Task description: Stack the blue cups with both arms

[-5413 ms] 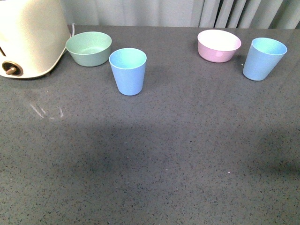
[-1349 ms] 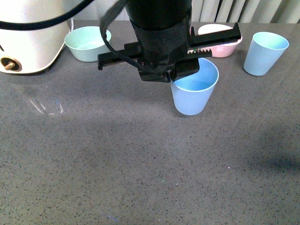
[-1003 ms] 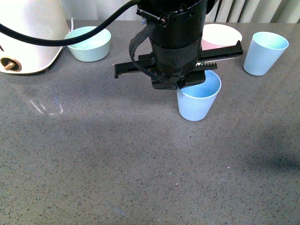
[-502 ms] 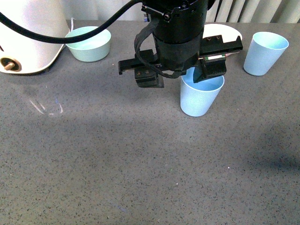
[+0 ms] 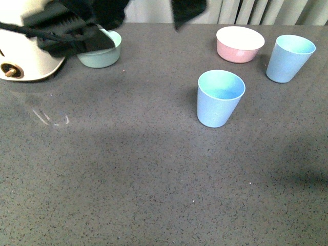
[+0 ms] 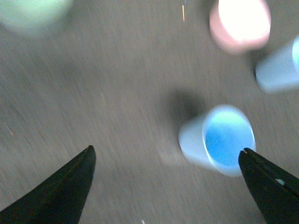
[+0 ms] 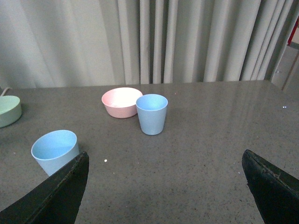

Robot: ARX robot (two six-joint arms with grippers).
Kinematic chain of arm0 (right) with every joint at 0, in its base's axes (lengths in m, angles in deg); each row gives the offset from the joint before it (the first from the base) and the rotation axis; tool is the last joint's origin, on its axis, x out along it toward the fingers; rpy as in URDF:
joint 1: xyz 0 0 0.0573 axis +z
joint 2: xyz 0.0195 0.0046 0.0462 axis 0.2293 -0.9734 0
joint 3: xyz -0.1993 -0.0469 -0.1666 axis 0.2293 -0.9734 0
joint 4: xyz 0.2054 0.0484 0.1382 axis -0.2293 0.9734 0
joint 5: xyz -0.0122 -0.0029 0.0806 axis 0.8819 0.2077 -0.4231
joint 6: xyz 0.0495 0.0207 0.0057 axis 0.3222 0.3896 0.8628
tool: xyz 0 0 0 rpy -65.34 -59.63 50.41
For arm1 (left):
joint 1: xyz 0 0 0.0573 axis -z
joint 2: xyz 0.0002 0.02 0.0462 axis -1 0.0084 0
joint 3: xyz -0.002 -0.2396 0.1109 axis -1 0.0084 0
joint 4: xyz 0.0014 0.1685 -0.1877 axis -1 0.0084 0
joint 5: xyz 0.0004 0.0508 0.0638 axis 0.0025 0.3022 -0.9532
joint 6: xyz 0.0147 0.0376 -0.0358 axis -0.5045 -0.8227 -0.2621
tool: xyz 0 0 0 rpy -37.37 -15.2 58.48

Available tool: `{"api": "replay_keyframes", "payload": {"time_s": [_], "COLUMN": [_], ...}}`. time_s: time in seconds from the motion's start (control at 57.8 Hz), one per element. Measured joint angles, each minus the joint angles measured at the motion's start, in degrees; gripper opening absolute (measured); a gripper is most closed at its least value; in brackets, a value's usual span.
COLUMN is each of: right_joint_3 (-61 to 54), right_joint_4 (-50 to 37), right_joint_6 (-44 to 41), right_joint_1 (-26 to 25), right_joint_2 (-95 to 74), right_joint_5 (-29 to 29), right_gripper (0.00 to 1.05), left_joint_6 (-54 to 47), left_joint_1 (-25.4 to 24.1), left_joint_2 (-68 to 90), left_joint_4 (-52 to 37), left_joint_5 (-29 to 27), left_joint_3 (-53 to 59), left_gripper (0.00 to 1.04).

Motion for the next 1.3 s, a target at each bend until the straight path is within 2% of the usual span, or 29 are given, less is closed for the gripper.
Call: {"api": "replay_keyframes", "payload": {"time_s": [0.017, 0.035, 0.069, 0.138, 0.19, 0.294, 0.519, 1.09, 1.141, 1.211, 1.297], "right_joint_3": [0.0, 0.0, 0.0, 0.0, 0.0, 0.0, 0.0, 0.0, 0.0, 0.0, 0.0], "right_joint_4": [0.0, 0.0, 0.0, 0.0, 0.0, 0.0, 0.0, 0.0, 0.0, 0.0, 0.0], "right_joint_6": [0.0, 0.0, 0.0, 0.0, 0.0, 0.0, 0.0, 0.0, 0.0, 0.0, 0.0], "right_joint_1": [0.0, 0.0, 0.0, 0.0, 0.0, 0.0, 0.0, 0.0, 0.0, 0.0, 0.0], "right_joint_2": [0.0, 0.0, 0.0, 0.0, 0.0, 0.0, 0.0, 0.0, 0.0, 0.0, 0.0], "right_joint_5": [0.0, 0.0, -0.2, -0.1, 0.0, -0.1, 0.0, 0.0, 0.0, -0.1, 0.0], "right_gripper": [0.96, 0.96, 0.96, 0.96, 0.96, 0.96, 0.96, 0.96, 0.96, 0.96, 0.96], "left_joint_6": [-2.8, -5.1, -13.0, -21.9, -25.2, -29.0, -31.1, -31.7, -31.7, -31.7, -31.7], "left_joint_1": [-0.3, -0.5, -2.0, -5.7, -8.3, -11.6, -16.9, -25.9, -26.4, -29.7, -31.4], "left_joint_2": [-1.1, -1.6, -4.6, -9.5, -13.3, -20.0, -28.2, -50.0, -50.3, -51.8, -56.6], "left_joint_4": [-6.8, -10.1, -26.3, -42.4, -49.4, -54.1, -54.4, -44.9, -46.7, -46.3, -41.7], "left_joint_5": [-5.4, -7.4, -14.5, -16.3, -15.8, -12.7, -7.0, 1.6, 2.2, 6.4, 6.9], "left_joint_3": [3.0, 4.5, 12.6, 22.1, 27.2, 34.3, 45.1, 57.2, 58.6, 60.0, 60.8], "left_gripper": [0.87, 0.86, 0.77, 0.64, 0.55, 0.38, 0.01, 0.02, 0.02, 0.02, 0.02]}}
